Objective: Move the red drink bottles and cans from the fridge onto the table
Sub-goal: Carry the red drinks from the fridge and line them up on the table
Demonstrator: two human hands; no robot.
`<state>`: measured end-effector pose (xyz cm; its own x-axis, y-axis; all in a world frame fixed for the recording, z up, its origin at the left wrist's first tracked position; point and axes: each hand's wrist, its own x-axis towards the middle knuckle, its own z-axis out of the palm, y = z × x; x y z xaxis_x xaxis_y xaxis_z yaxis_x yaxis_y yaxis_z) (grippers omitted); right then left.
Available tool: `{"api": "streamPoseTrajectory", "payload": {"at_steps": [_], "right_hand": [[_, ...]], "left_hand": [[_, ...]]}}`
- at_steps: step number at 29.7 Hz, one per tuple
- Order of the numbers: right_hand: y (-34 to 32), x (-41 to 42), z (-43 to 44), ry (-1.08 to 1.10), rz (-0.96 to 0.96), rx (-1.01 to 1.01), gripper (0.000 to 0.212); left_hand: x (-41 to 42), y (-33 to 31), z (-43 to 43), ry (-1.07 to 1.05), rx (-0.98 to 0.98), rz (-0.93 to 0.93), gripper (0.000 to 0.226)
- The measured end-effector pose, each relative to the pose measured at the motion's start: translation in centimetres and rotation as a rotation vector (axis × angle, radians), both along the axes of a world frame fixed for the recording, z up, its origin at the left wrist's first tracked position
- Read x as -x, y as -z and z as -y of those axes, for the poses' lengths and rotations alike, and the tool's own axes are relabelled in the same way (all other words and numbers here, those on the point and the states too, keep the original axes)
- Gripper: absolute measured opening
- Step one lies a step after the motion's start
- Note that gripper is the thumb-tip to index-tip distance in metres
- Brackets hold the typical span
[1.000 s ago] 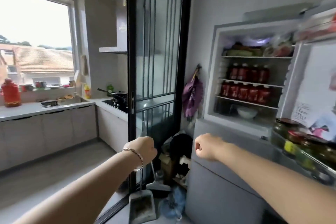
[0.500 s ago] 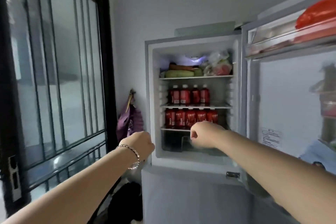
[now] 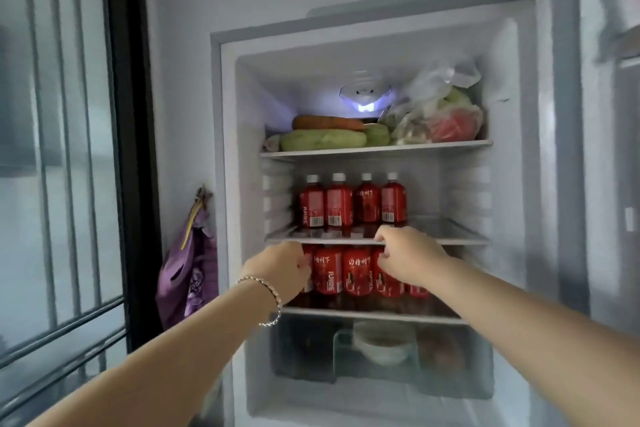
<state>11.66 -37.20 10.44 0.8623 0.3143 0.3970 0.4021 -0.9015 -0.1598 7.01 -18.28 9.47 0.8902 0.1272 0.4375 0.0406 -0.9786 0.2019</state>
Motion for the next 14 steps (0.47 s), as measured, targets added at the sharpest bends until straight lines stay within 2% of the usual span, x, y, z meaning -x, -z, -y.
{"api": "streamPoseTrajectory", "payload": {"at_steps": [2, 7, 8, 11, 12, 14], "right_hand": [[-0.9, -4.6, -0.9, -0.007, 0.018, -0.048, 0.036], [-2.8, -16.6, -5.0, -0.075, -0.044, -0.359, 0.044], [-2.9, -18.8, -6.1, -0.075, -0.076, -0.429, 0.057], [-3.1, -23.9, -9.2, -0.027, -0.219, -0.586, 0.113], [-3.2, -25.0, -10.0, -0.016, -0.243, -0.612, 0.122], [-3.1, -27.0, -11.0, -0.012, -0.253, -0.711, 0.127]], "left_hand": [[-4.1, -1.3, -0.3, -0.007, 0.041, 0.037, 0.018], [-12.4, -3.2, -1.2, -0.010, 0.103, 0.085, 0.021], [-13.7, -3.3, -1.4, -0.004, 0.116, 0.089, 0.021], [-16.7, -3.0, -2.0, 0.002, 0.107, 0.103, 0.021], [-17.7, -2.8, -2.3, 0.010, 0.108, 0.120, 0.021], [-19.3, -2.5, -2.8, 0.053, 0.154, 0.154, 0.021]]}}
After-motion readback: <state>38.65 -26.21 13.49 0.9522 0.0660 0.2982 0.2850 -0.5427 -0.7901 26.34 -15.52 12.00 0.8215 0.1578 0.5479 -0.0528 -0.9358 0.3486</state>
